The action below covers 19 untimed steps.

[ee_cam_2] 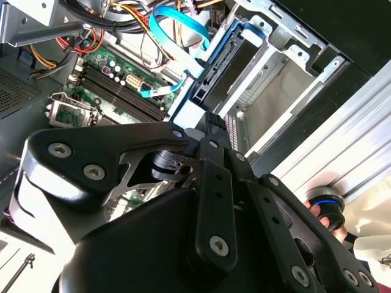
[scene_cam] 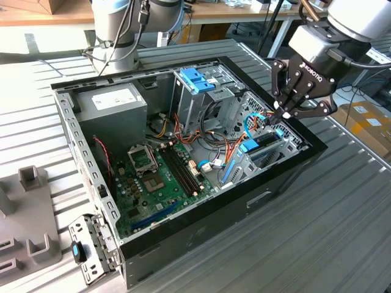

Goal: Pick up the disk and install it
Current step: 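Insert the disk into the insertion slot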

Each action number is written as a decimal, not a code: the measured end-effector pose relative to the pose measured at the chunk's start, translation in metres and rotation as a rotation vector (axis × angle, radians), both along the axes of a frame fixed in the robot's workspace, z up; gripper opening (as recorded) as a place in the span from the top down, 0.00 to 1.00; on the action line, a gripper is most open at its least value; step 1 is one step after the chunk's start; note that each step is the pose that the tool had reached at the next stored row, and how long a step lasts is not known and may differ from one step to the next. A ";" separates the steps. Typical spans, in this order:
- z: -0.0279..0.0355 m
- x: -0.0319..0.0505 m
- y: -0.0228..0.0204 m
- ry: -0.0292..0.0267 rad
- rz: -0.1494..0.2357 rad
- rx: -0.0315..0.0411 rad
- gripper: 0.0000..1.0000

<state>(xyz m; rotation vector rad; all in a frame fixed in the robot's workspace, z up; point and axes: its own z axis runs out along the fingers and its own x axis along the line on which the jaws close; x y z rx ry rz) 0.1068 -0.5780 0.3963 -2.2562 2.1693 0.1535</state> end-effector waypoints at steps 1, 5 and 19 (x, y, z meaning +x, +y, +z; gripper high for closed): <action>0.0000 0.0017 0.0001 0.0001 0.000 0.0000 0.89; -0.0001 0.0053 0.0003 0.0003 0.000 0.0000 0.89; -0.0004 0.0192 0.0014 0.0016 0.000 0.0000 0.89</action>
